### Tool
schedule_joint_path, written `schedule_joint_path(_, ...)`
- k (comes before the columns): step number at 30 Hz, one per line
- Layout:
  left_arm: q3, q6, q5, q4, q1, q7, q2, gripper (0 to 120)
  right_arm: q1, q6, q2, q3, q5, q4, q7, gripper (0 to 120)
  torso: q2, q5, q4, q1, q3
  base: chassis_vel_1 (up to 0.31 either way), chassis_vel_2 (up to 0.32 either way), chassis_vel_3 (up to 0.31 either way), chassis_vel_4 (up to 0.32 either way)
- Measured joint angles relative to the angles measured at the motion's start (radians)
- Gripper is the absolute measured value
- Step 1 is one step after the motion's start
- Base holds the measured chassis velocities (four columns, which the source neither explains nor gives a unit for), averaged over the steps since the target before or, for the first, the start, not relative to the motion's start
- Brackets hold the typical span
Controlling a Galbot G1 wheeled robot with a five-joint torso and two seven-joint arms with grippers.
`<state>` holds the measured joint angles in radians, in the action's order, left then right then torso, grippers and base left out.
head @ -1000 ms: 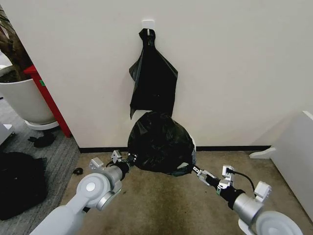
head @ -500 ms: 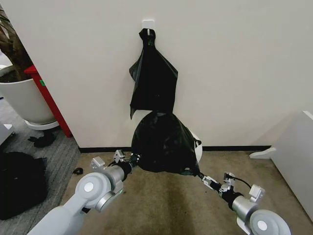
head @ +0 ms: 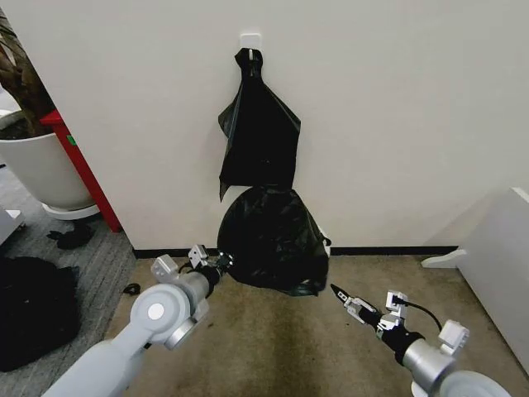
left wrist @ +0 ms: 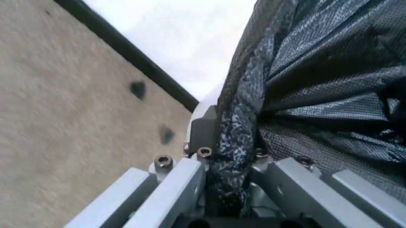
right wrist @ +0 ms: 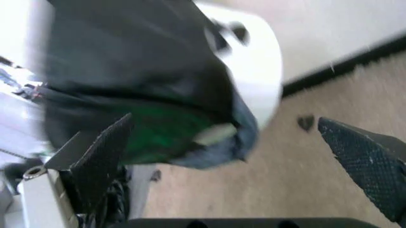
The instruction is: Place the garbage bag over the trash bin.
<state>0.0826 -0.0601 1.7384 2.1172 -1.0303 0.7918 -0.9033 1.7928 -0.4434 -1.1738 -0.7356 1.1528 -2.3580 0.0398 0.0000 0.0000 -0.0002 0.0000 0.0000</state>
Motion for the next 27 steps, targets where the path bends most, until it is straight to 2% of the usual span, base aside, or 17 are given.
schedule_joint_path(2, -0.008, -0.01, -0.047, 0.0, -0.001, 0.005, 0.004, 0, 0.001, 0.001, 0.002, -0.033, 0.001, -0.038, 0.0, 100, 0.0, -0.0001, 0.0, 0.0, 0.0, 0.0, 0.0, 0.0, 0.0)
schedule_joint_path(3, -0.019, -0.022, -0.142, 0.005, -0.011, 0.001, 0.009, 0, -0.018, -0.006, 0.019, -0.078, 0.004, -0.089, -0.021, 100, 0.0, -0.0001, -0.0002, 0.0, 0.0, 0.0, 0.0, 0.0, 0.0)
schedule_joint_path(4, -0.019, -0.022, -0.142, 0.005, -0.011, 0.001, 0.009, 0, -0.018, -0.006, 0.019, -0.078, 0.004, -0.089, -0.021, 100, 0.0, -0.0001, -0.0002, 0.0, 0.0, 0.0, 0.0, 0.0, 0.0)
schedule_joint_path(6, -0.032, -0.03, -0.256, 0.007, -0.023, -0.006, 0.012, 0, -0.074, -0.022, 0.057, -0.103, -0.007, -0.136, -0.074, 100, 0.0, 0.0001, 0.0001, 0.0, 0.0, 0.0, 0.0, 0.0, 0.0)
schedule_joint_path(8, -0.048, -0.039, -0.337, 0.007, -0.028, -0.008, 0.014, 0, -0.12, -0.025, 0.1, -0.099, -0.053, -0.147, -0.096, 100, 0.0, 0.0001, 0.0005, 0.0, 0.0, 0.0, 0.0, 0.0, 0.0)
schedule_joint_path(11, -0.092, -0.067, -0.524, 0.005, -0.029, -0.019, 0.023, 0, -0.171, -0.032, 0.201, -0.056, -0.17, -0.151, -0.063, 92, 0.0, 0.0001, 0.0004, 0.0, 0.0, 0.0, 0.0, 0.0, 0.0)
schedule_joint_path(12, -0.092, -0.067, -0.524, 0.005, -0.029, -0.019, 0.023, 0, -0.171, -0.032, 0.201, -0.056, -0.17, -0.151, -0.063, 92, 0.0, 0.0001, 0.0004, 0.0, 0.0, 0.0, 0.0, 0.0, 0.0)
schedule_joint_path(14, -0.108, -0.081, -0.655, 0.001, -0.022, -0.033, 0.03, 0, -0.2, -0.05, 0.275, -0.014, -0.218, -0.151, -0.046, 85, 0.0, 0.0002, 0.0003, 0.0, 0.0, 0.0, 0.0, 0.0, 0.0)
schedule_joint_path(18, -0.129, -0.09, -0.742, 0.001, -0.005, -0.043, 0.036, 0, -0.301, -0.111, 0.374, 0.105, -0.222, -0.149, -0.074, 72, 0.0, 0.0, 0.0002, 0.0, 0.0, 0.0, 0.0, 0.0, 0.0)
schedule_joint_path(19, -0.129, -0.09, -0.742, 0.001, -0.005, -0.043, 0.036, 0, -0.301, -0.111, 0.374, 0.105, -0.222, -0.149, -0.074, 72, 0.0, 0.0, 0.0002, 0.0, 0.0, 0.0, 0.0, 0.0, 0.0)
schedule_joint_path(22, -0.14, -0.091, -0.801, 0.001, -0.005, -0.061, 0.038, 0, -0.447, -0.139, 0.408, 0.271, -0.229, -0.135, -0.145, 61, 0.0, 0.0002, 0.0001, 0.0, 0.0, 0.0, 0.0, 0.0, 0.0)
schedule_joint_path(24, -0.15, -0.091, -0.832, -0.001, -0.009, -0.069, 0.037, 0, -0.585, -0.168, 0.41, 0.423, -0.224, -0.118, -0.223, 51, 0.0, 0.0002, 0.0006, 0.0, 0.0, 0.0, 0.0, 0.0, 0.0)
schedule_joint_path(26, -0.152, -0.091, -0.836, -0.002, -0.009, -0.069, 0.037, 0, -0.611, -0.177, 0.407, 0.451, -0.22, -0.115, -0.24, 48, 0.0, 0.0001, 0.0006, 0.0, 0.0, 0.0, 0.0, 0.0, 0.0)
schedule_joint_path(27, -0.156, -0.091, -0.842, -0.002, -0.011, -0.07, 0.034, 0, -0.672, -0.194, 0.399, 0.518, -0.206, -0.104, -0.283, 43, 0.0, -0.0002, 0.0006, 0.0, 0.0, 0.0, 0.0, 0.0, 0.0)
